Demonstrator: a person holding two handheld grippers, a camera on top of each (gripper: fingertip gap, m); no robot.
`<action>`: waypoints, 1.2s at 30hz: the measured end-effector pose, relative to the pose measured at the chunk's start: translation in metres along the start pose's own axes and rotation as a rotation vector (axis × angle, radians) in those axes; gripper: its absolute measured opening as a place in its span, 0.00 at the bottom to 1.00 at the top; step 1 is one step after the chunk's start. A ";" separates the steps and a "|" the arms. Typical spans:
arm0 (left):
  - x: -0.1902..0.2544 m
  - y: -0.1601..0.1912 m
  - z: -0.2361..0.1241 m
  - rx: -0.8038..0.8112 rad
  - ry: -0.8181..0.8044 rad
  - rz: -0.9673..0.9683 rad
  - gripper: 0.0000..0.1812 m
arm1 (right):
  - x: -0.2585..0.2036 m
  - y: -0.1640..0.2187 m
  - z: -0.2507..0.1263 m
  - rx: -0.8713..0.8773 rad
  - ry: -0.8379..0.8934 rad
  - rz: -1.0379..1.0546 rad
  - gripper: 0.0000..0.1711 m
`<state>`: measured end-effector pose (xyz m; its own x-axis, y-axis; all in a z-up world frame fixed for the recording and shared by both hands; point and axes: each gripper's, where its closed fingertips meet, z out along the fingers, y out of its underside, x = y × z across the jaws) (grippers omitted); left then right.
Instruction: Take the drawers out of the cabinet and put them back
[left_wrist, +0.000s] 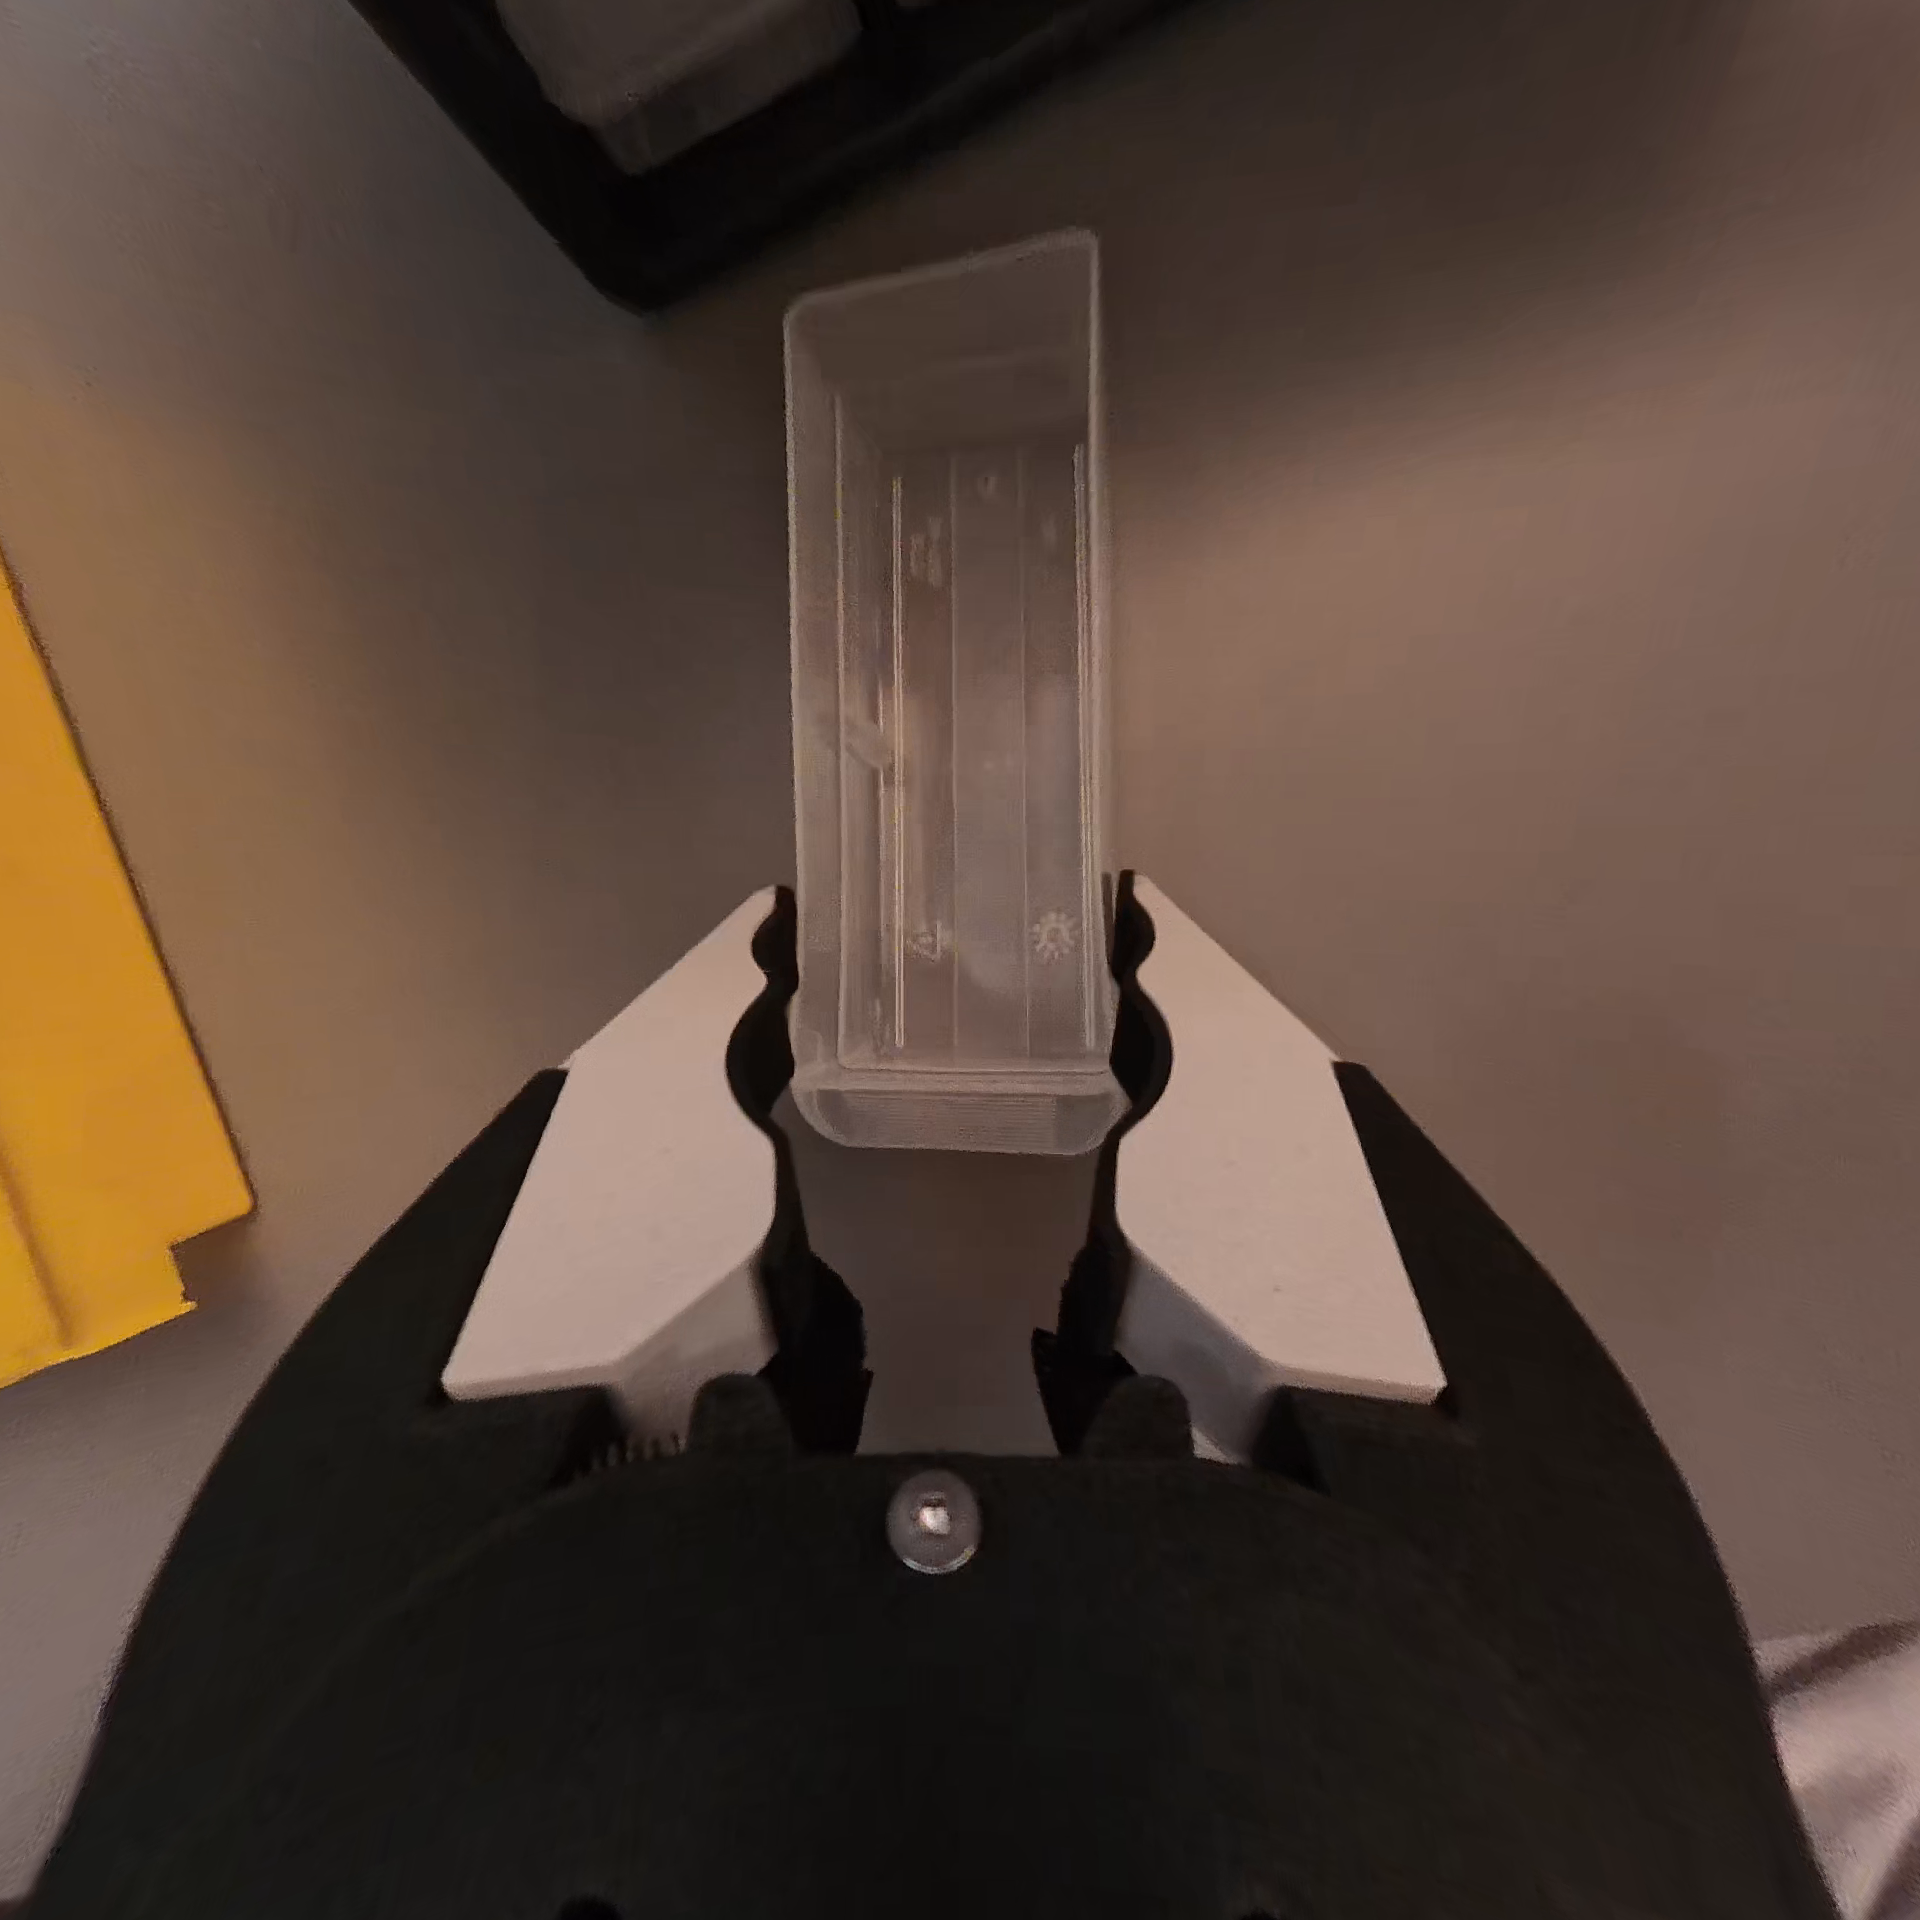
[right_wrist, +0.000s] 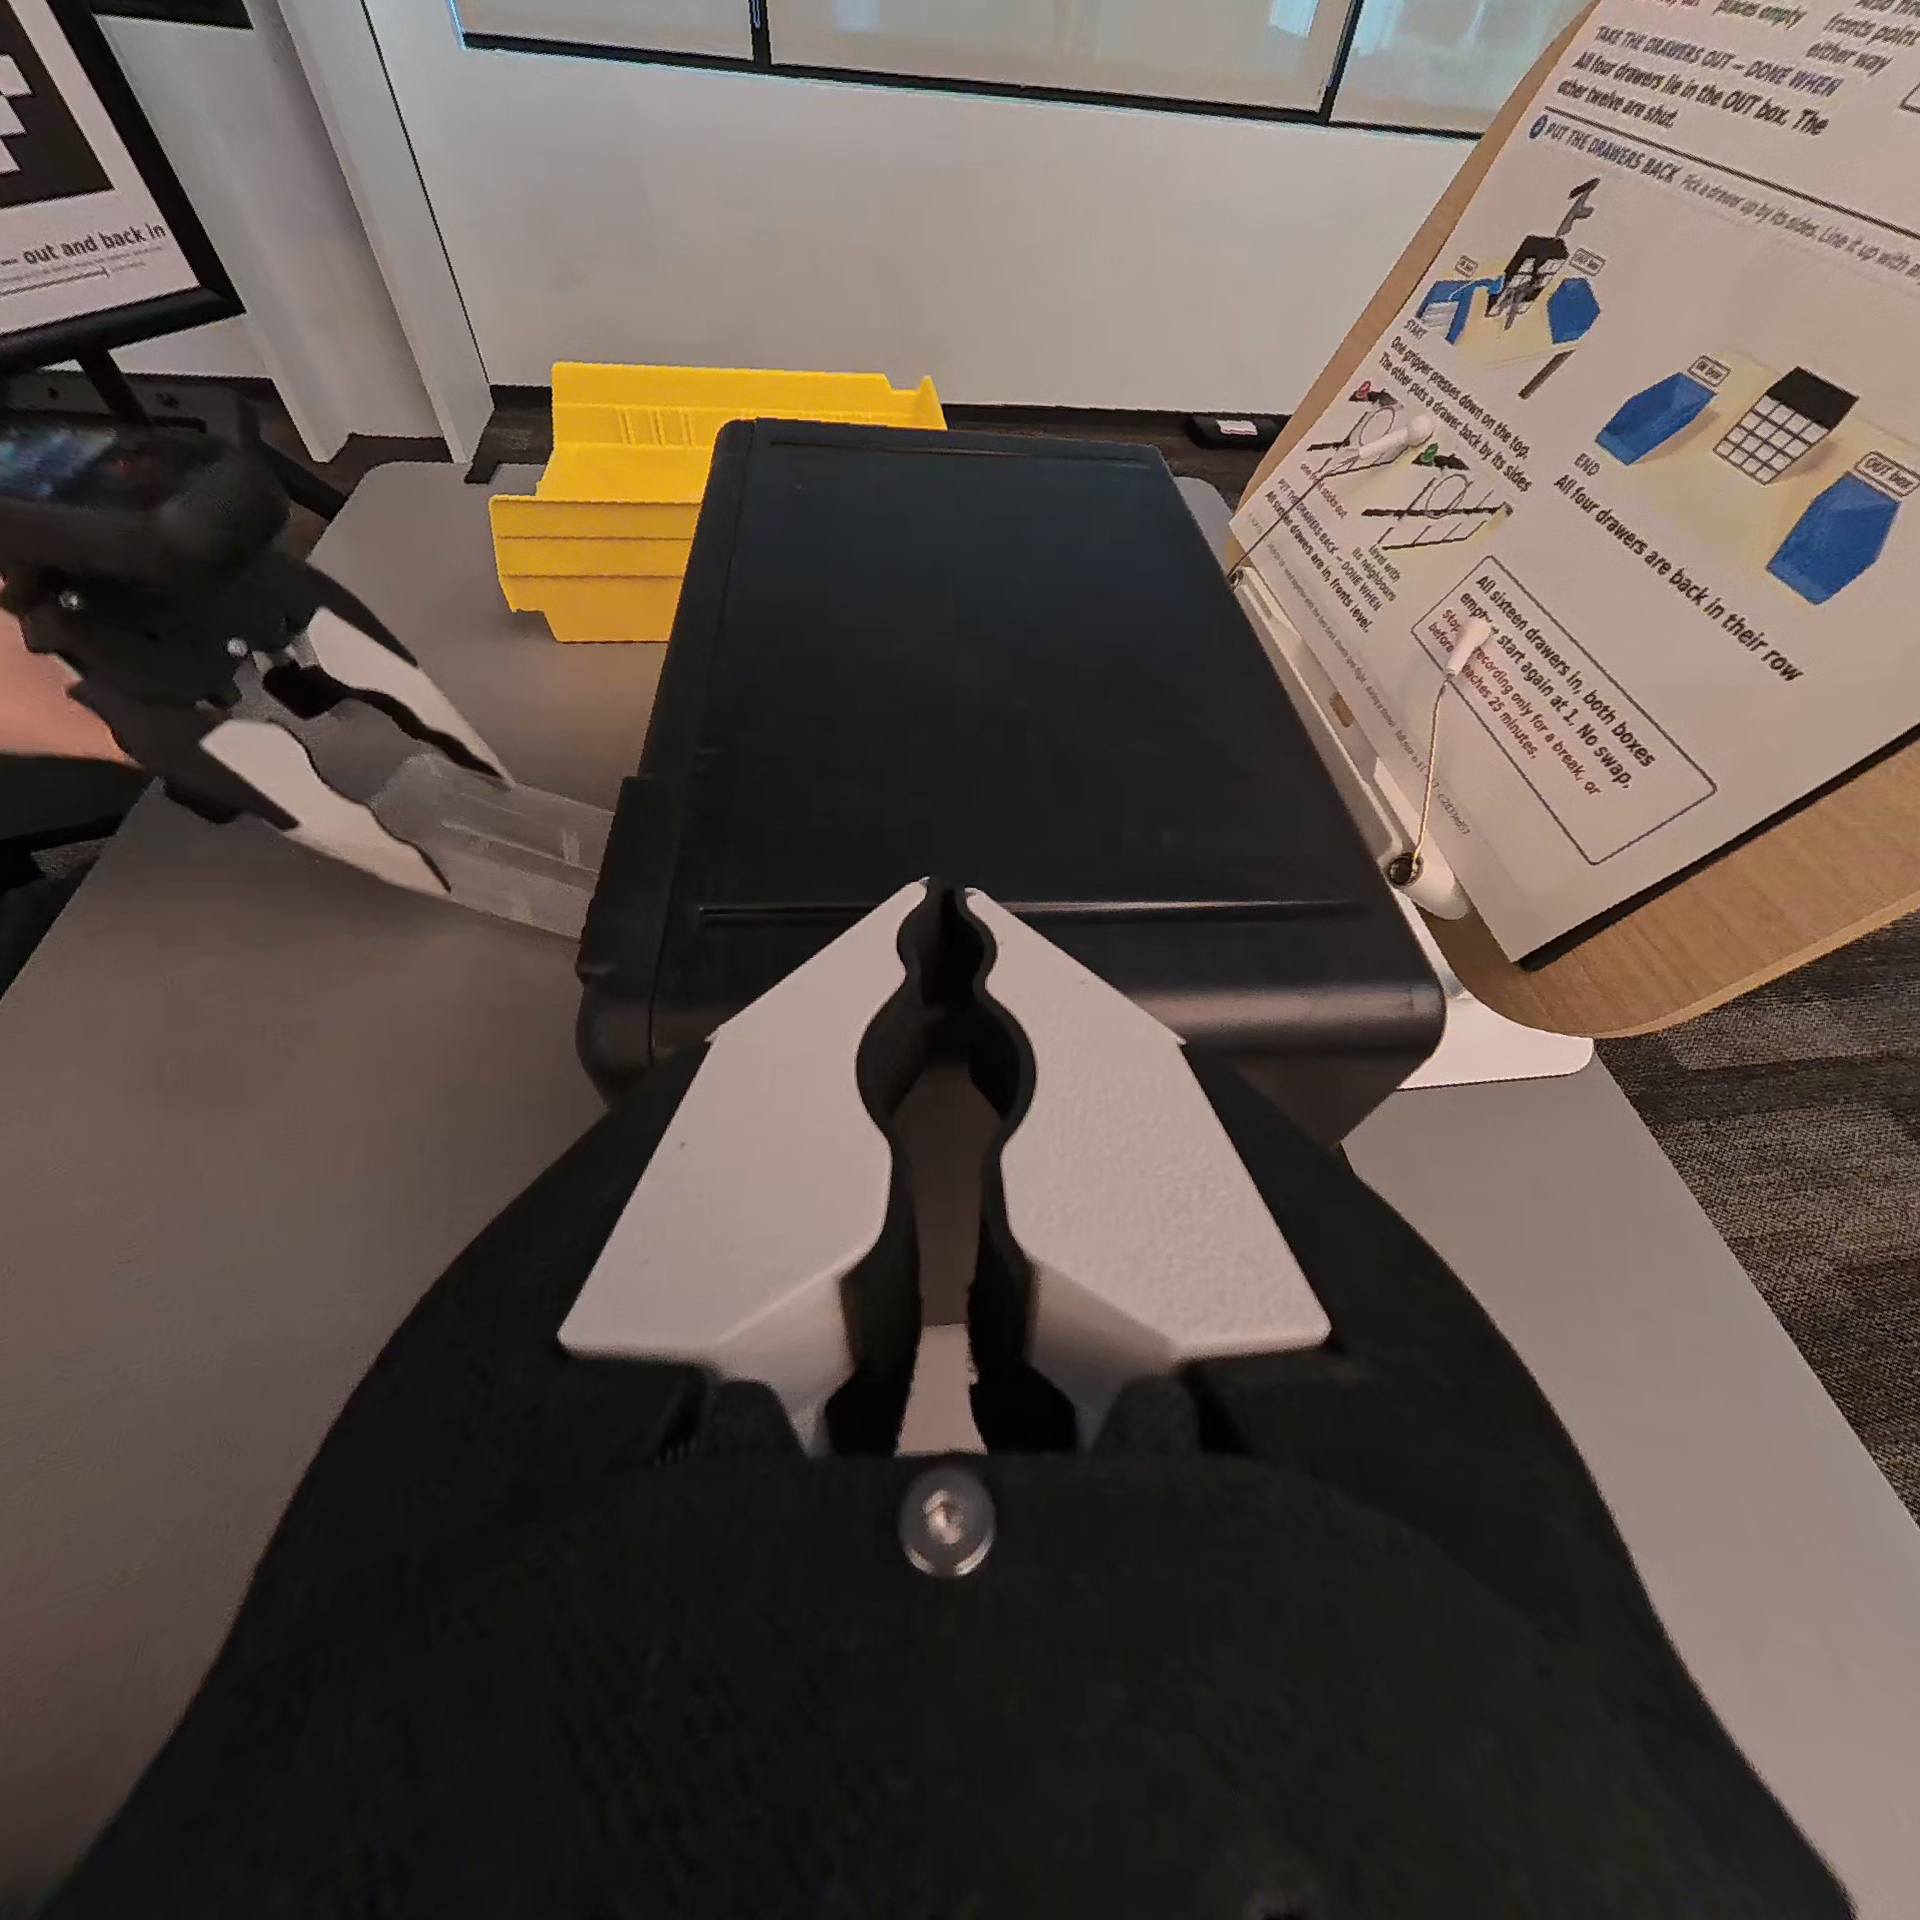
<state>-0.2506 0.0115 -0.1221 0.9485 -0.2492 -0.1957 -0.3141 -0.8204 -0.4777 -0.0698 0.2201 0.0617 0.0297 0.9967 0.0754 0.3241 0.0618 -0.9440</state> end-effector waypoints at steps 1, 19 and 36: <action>-0.003 -0.008 -0.004 0.015 0.004 -0.030 0.33 | 0.000 0.000 0.000 0.001 0.000 0.000 0.00; -0.026 -0.075 -0.051 0.229 -0.064 -0.115 0.32 | 0.000 0.000 0.000 0.024 -0.030 0.020 0.00; -0.035 -0.085 -0.033 0.275 -0.128 -0.159 0.32 | 0.000 0.000 0.000 0.032 -0.040 0.030 0.00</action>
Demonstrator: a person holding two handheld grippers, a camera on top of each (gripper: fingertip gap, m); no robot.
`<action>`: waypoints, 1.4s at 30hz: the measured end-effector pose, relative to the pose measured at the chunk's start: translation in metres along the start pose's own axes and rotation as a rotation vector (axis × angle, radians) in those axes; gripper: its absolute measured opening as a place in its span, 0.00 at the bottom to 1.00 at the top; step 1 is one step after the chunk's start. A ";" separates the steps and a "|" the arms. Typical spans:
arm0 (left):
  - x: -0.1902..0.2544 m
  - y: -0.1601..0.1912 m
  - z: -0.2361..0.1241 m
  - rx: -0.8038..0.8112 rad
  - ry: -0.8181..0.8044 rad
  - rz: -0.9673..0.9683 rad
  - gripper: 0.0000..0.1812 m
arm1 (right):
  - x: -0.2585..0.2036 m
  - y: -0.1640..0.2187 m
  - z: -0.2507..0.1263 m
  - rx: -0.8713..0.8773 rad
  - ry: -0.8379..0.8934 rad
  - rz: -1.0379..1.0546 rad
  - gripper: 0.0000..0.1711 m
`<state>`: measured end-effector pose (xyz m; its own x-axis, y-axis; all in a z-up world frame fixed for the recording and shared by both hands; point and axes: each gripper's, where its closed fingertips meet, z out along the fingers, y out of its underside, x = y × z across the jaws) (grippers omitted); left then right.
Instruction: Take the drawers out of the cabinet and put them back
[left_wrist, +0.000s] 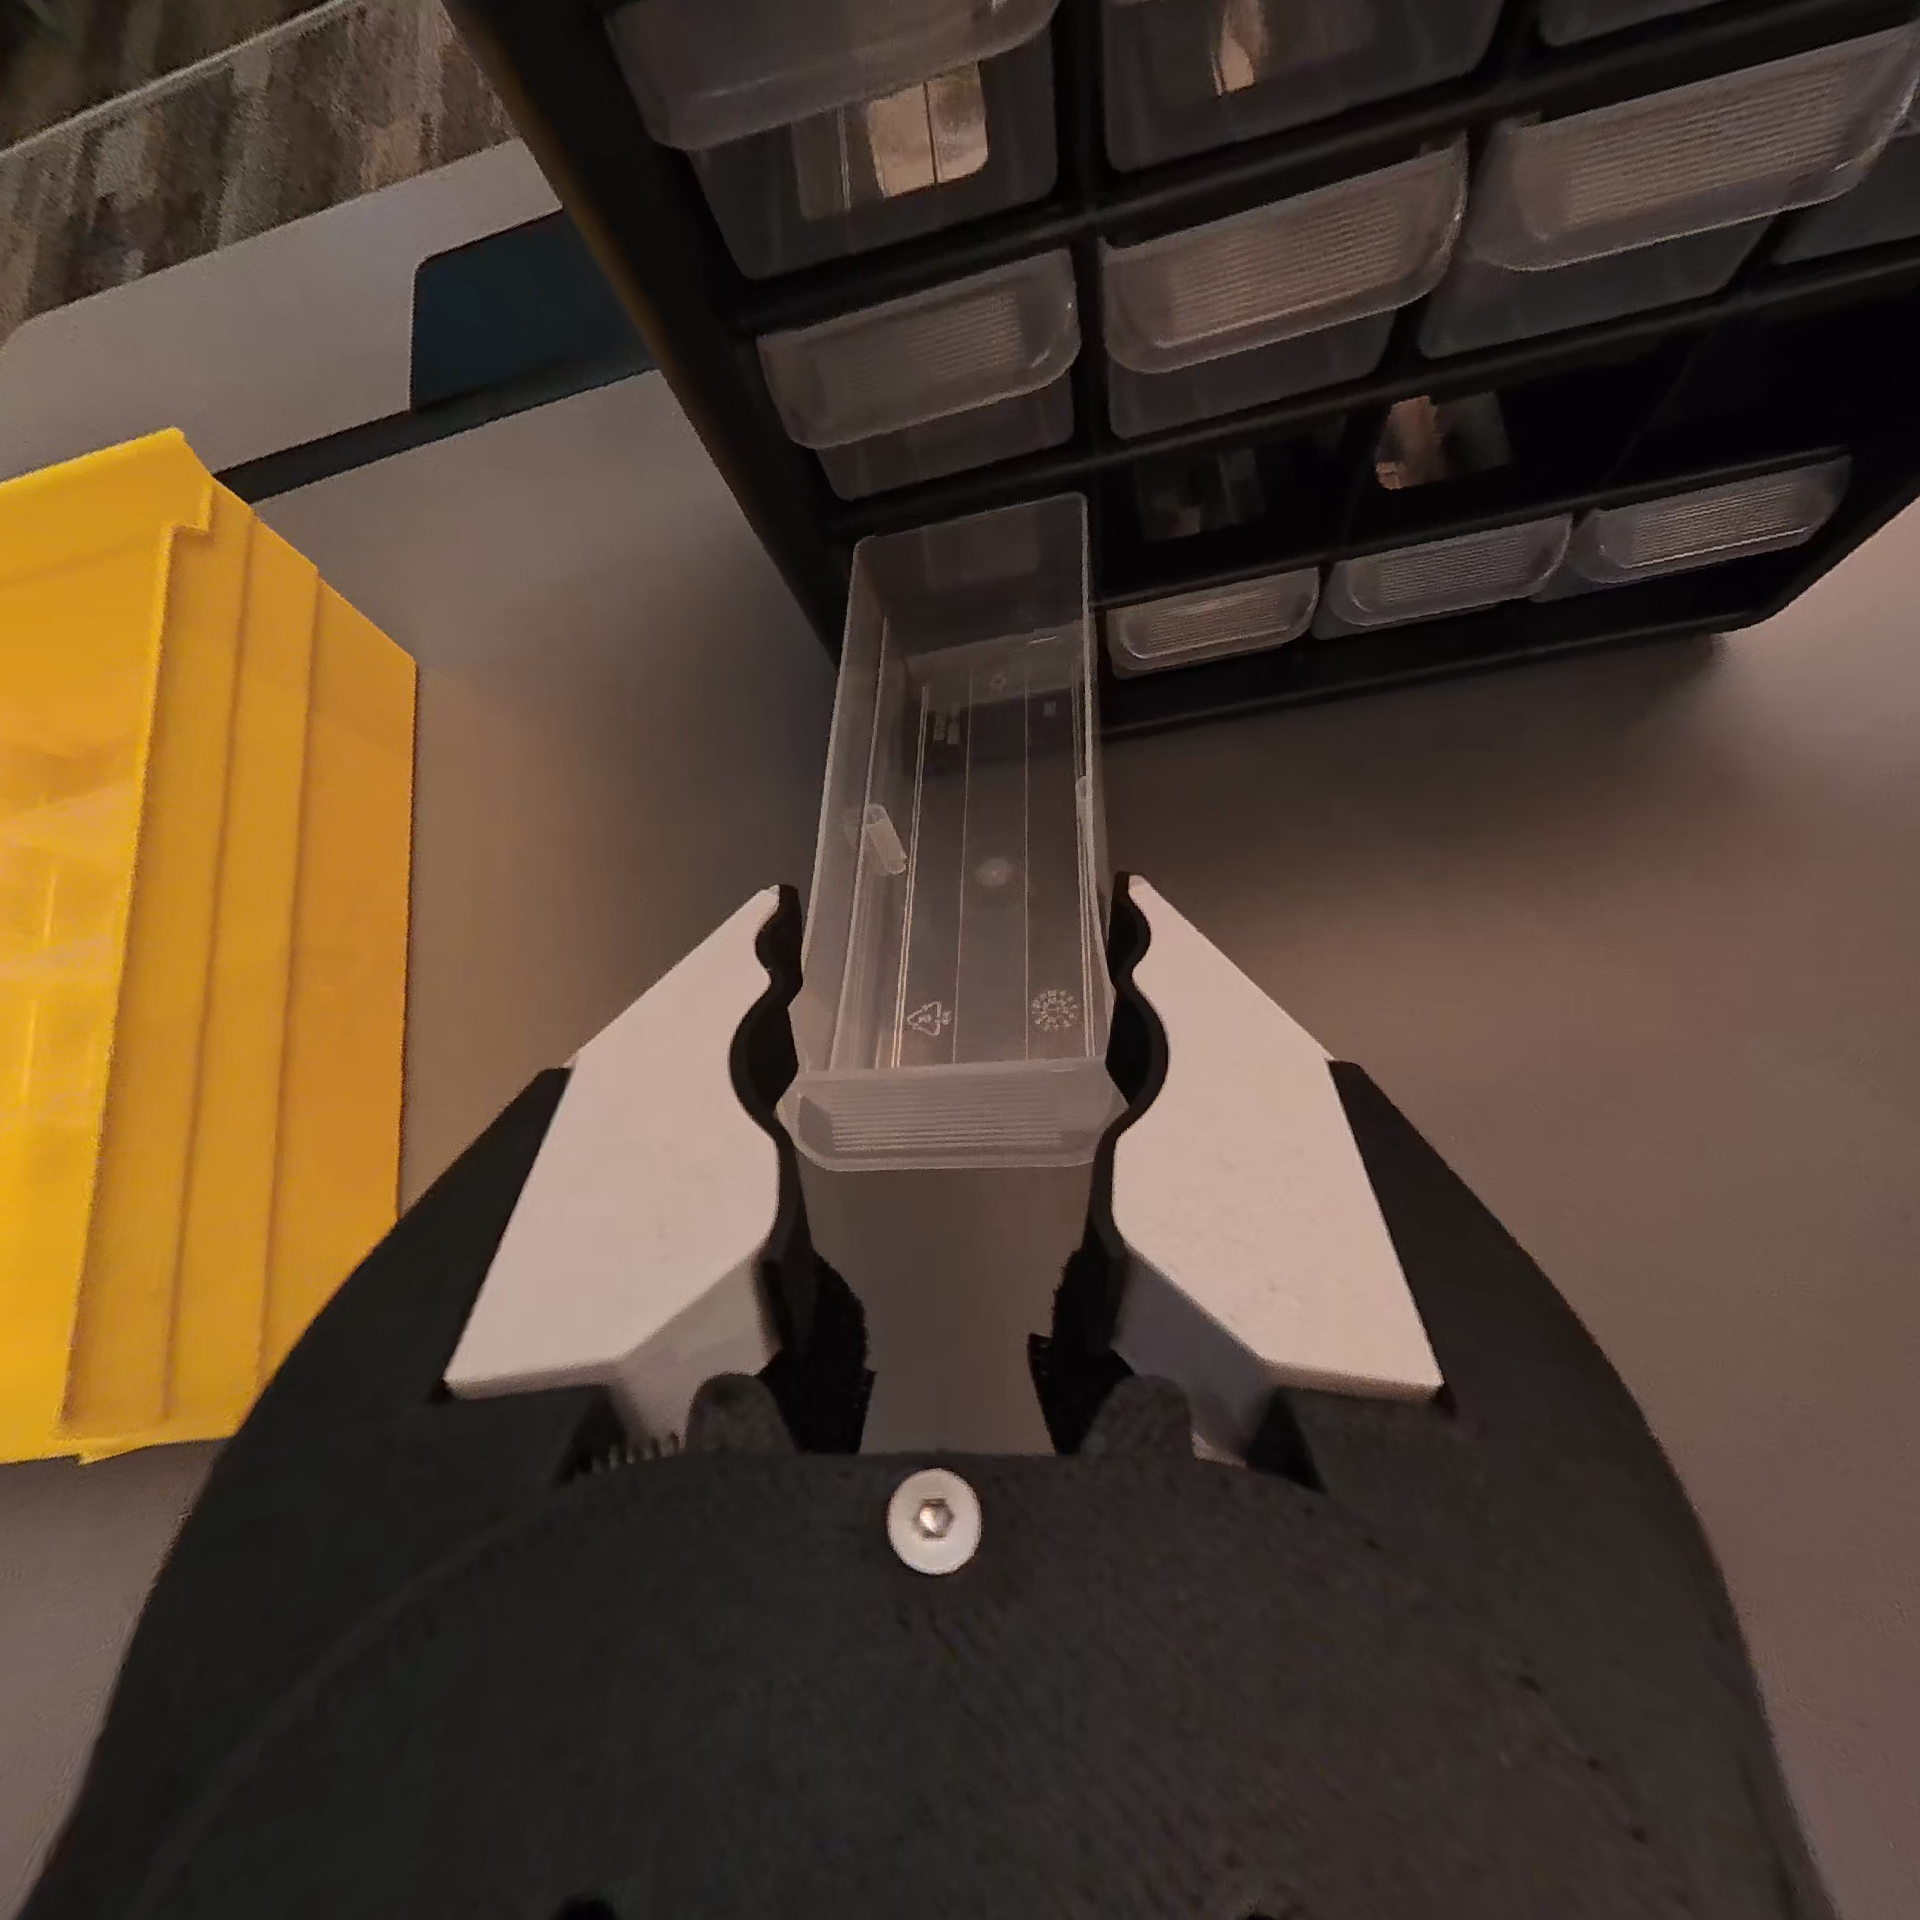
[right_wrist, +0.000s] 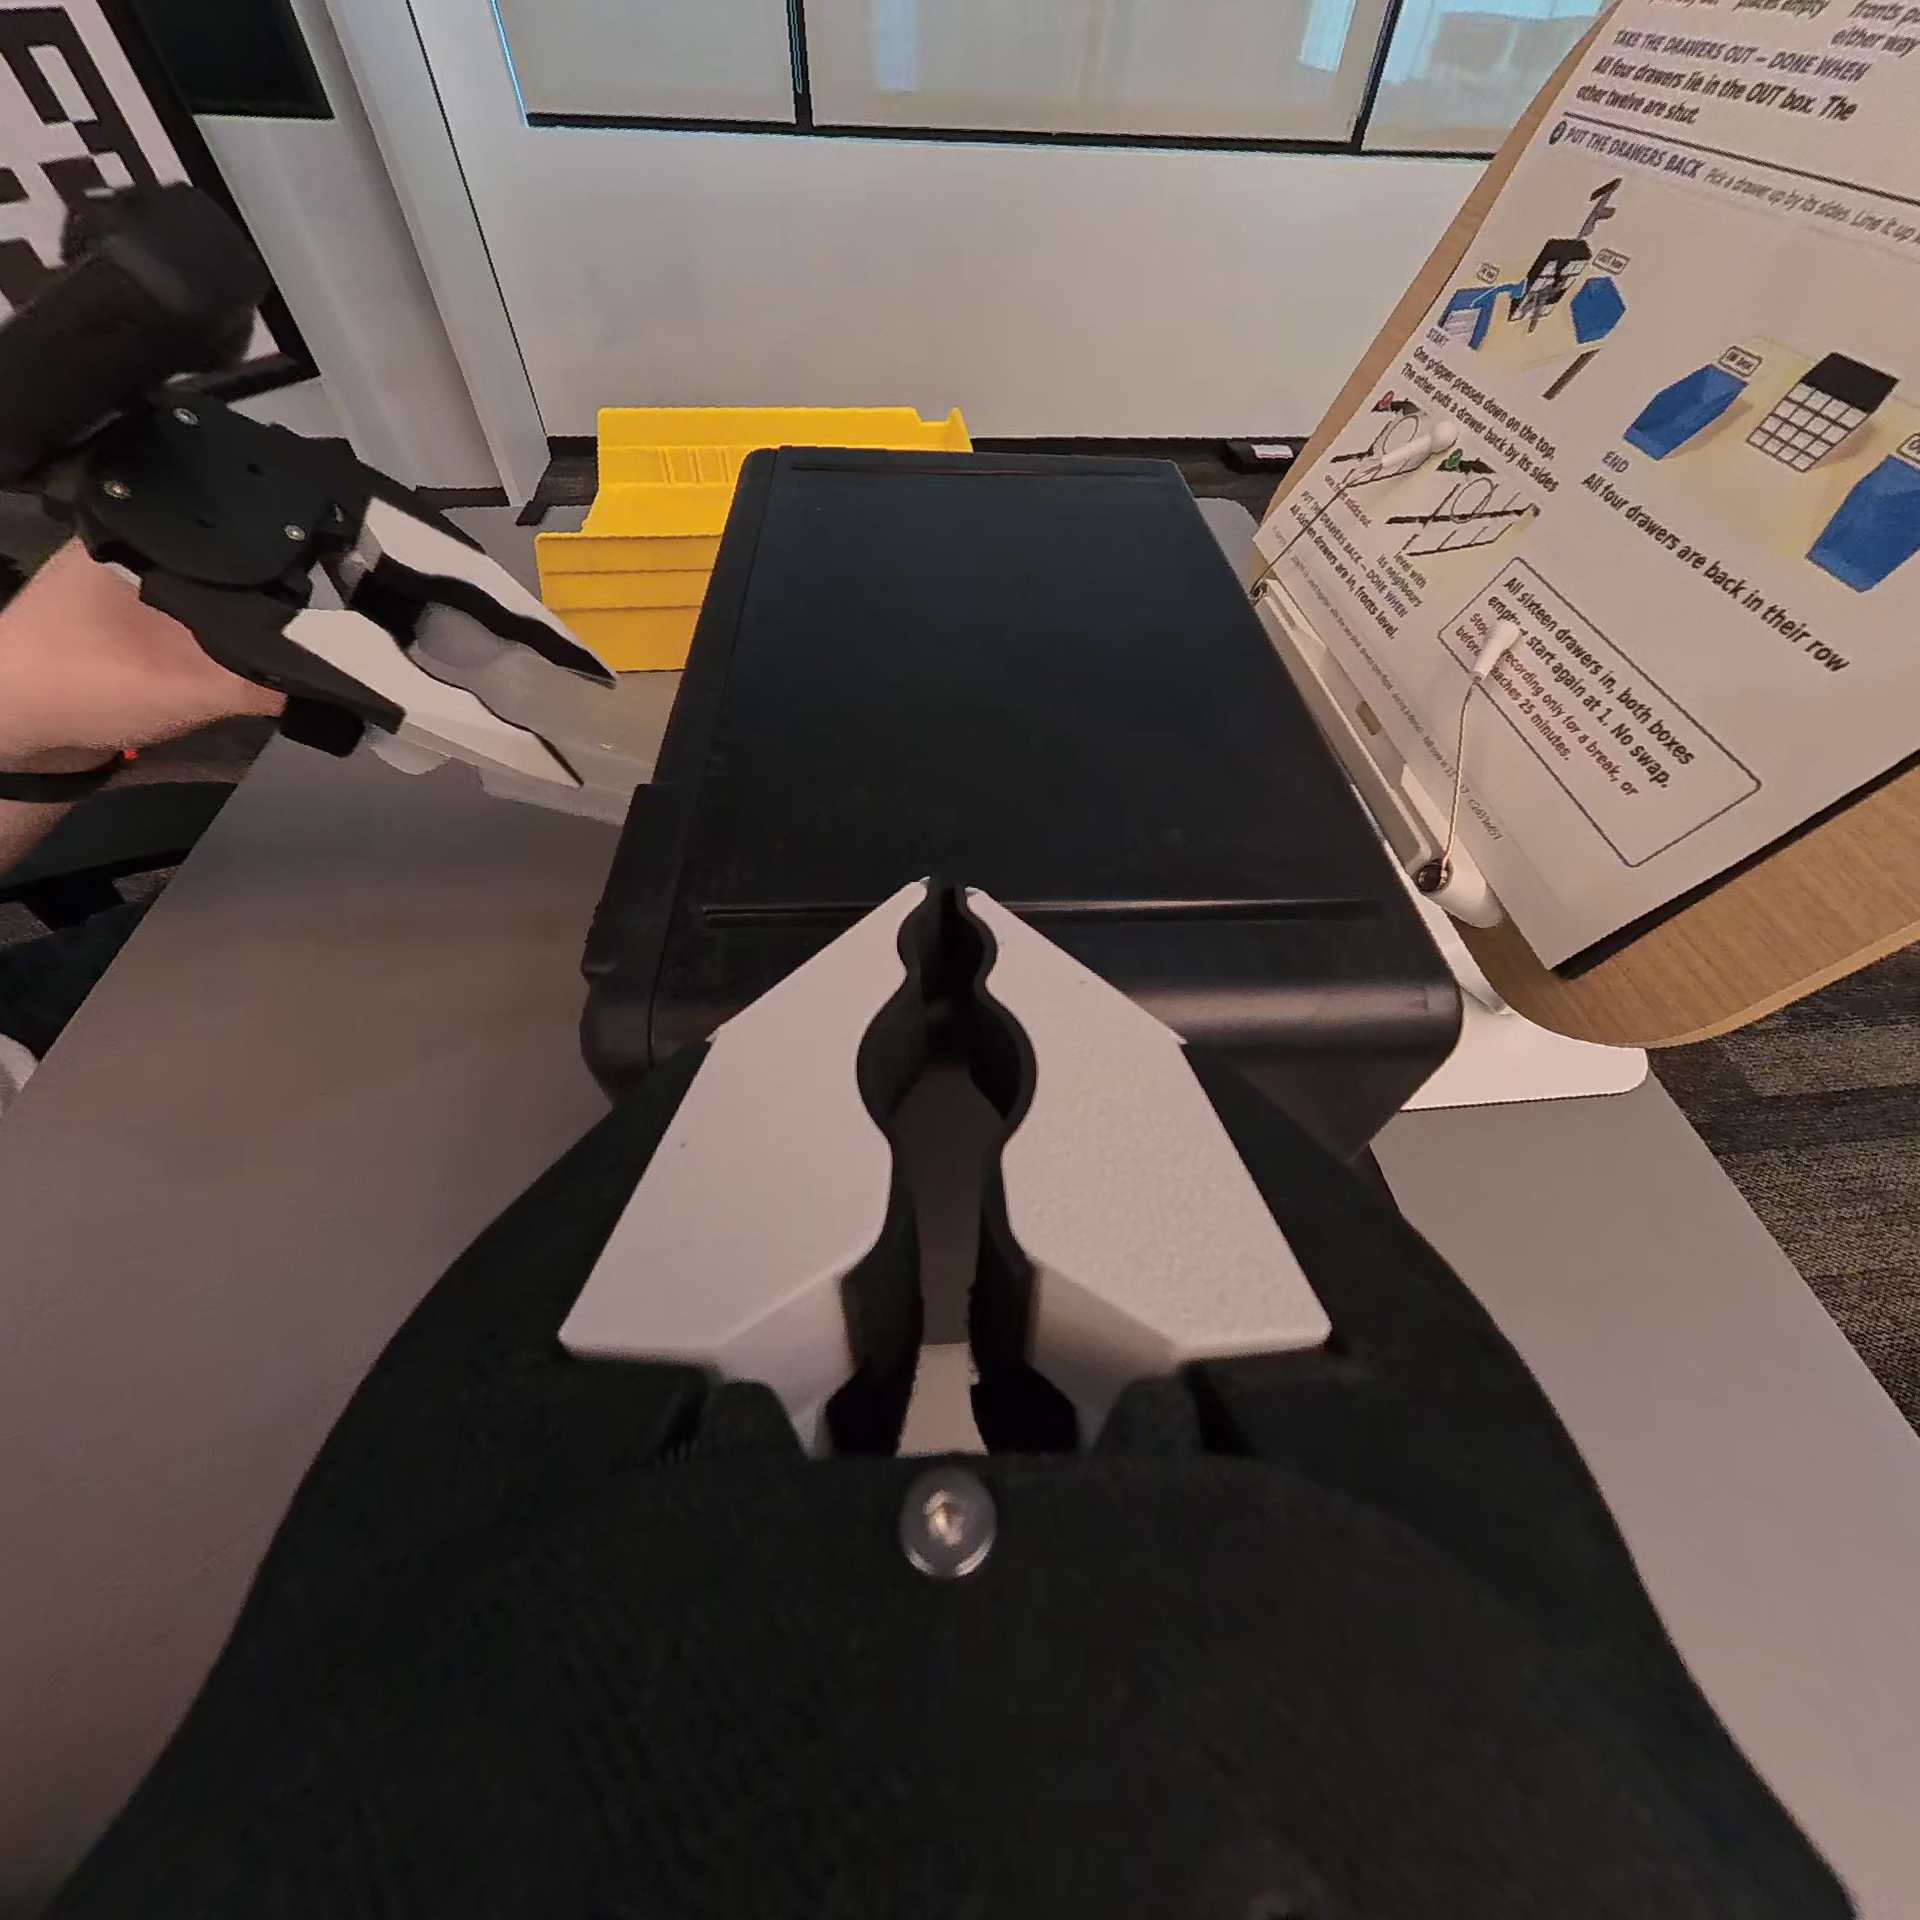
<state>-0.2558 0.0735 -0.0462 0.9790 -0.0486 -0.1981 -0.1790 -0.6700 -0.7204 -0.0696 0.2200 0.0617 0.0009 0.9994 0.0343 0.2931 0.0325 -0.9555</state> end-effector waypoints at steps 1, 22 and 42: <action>0.000 -0.001 0.001 0.007 -0.002 -0.008 0.32 | 0.000 0.000 0.000 0.001 -0.001 0.001 0.00; 0.004 -0.015 0.036 0.163 -0.093 -0.012 0.33 | 0.000 0.000 0.000 0.018 -0.021 0.026 0.00; 0.031 -0.012 0.003 0.539 -0.191 0.627 0.15 | 0.000 0.000 0.000 0.039 -0.047 0.051 0.00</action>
